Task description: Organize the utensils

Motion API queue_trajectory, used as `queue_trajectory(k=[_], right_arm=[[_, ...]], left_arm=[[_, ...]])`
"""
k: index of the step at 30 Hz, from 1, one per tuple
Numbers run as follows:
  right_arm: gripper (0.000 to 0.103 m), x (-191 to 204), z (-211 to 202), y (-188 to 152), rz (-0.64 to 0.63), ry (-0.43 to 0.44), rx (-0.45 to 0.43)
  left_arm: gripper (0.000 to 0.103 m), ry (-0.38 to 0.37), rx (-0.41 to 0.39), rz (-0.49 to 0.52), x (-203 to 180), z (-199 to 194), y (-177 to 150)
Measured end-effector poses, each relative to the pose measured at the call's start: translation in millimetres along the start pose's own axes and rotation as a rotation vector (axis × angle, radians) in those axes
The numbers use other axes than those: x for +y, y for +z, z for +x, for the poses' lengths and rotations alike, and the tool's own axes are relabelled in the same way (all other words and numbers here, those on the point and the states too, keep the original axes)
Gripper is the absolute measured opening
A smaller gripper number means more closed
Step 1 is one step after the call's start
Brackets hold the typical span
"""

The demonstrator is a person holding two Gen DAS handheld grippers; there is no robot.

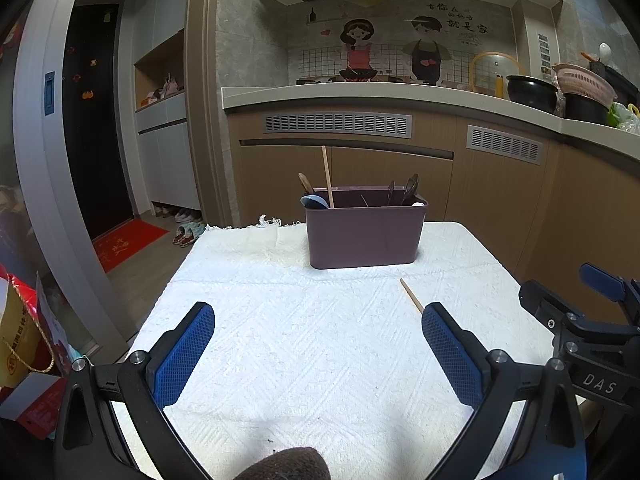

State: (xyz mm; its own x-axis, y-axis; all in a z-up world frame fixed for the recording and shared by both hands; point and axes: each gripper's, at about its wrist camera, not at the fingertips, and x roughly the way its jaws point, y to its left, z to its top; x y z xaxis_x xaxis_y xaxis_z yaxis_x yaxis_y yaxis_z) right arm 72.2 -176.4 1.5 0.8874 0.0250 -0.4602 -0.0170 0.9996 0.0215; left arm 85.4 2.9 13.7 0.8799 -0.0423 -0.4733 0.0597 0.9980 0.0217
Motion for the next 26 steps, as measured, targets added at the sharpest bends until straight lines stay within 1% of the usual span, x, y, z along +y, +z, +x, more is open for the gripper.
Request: queue_trajectory(k=[26], right_arm=[[0.101, 0.1, -0.4, 0.4, 0.0, 0.003, -0.001]], left_arm=[[0.103, 0.002, 0.009, -0.004, 3.8, -1.3, -1.0]])
